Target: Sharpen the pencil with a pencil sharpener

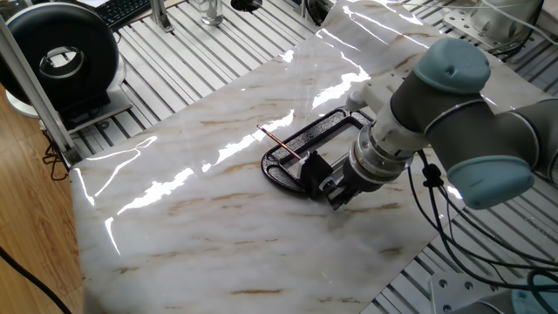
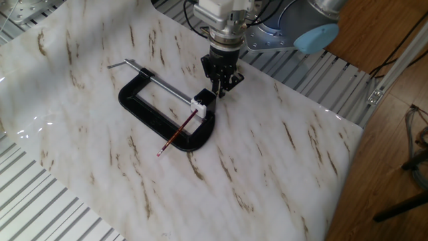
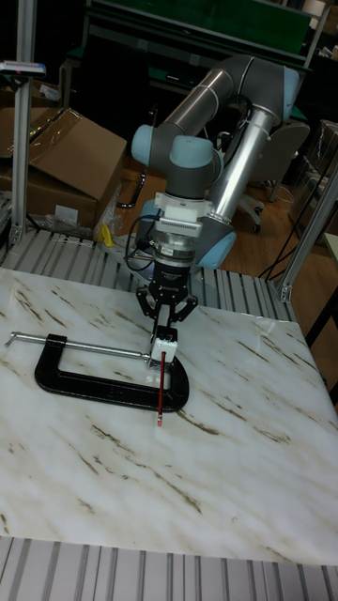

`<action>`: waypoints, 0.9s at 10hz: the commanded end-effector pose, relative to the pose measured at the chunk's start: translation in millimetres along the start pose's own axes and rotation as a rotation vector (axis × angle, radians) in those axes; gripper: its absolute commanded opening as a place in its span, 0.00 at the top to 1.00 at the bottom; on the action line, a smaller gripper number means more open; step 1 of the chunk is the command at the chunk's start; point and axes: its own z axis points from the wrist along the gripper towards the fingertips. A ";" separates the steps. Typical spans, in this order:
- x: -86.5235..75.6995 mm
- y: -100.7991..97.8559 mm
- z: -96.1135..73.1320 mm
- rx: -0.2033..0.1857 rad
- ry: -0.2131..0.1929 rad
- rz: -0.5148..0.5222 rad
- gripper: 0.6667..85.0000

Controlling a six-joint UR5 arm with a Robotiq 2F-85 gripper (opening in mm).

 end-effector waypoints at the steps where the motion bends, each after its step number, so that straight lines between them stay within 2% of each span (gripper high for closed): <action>1: -7.0 0.9 -1.2 -0.004 -0.015 -0.019 0.66; 6: -9.2 -8.4 0.6 0.019 -0.032 -0.042 0.65; 9: -16.4 -11.0 2.5 0.016 -0.053 -0.060 0.64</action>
